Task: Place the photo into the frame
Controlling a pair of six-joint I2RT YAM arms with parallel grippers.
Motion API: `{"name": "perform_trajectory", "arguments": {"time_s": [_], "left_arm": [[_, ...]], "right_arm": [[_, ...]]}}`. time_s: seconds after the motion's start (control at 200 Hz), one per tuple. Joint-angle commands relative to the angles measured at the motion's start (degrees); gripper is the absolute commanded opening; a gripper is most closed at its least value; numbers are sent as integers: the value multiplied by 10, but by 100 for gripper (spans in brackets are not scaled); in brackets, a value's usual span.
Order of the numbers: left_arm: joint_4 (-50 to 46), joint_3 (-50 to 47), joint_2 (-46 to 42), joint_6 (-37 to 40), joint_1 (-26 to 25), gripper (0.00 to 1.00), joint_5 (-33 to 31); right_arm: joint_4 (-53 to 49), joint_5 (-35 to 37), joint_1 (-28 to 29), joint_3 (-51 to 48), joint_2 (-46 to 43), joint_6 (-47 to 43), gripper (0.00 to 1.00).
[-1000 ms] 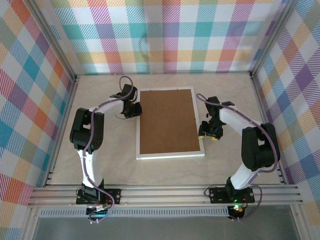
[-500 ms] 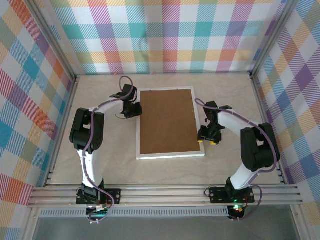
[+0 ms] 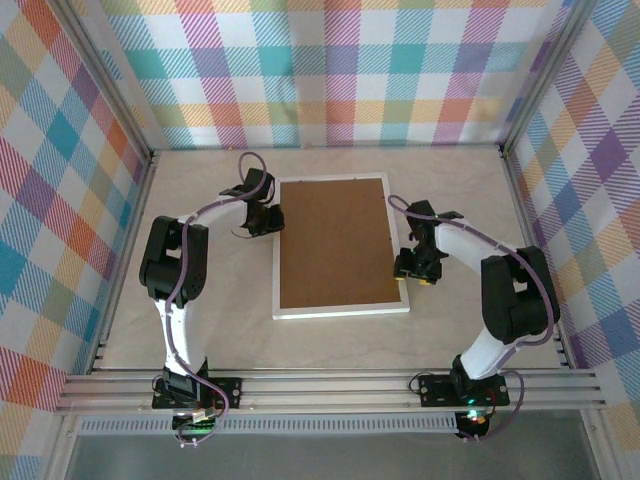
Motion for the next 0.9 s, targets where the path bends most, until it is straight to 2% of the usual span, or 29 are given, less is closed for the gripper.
{"name": "perform_trajectory", "arguments": {"time_s": [0.0,0.26,0.53,0.67,0.895], "left_arm": [[-41,-3,-3,-5,-11,14,17],[-38,-4,-2,-9,-11,14,22],[-11,-23,-3,-30,-16,14,42],[-5,-26,0,-35,-18,14,53],[-1,-31,-2,-39,-18,14,52]], "right_arm": [[11,-20,11,-16,17,11,55],[27,-47,38,-42,23,50,55],[80,-60,92,-47,90,113,55],[85,-50,100,-36,127,119,55],[118,-70,104,-53,132,134,55]]}}
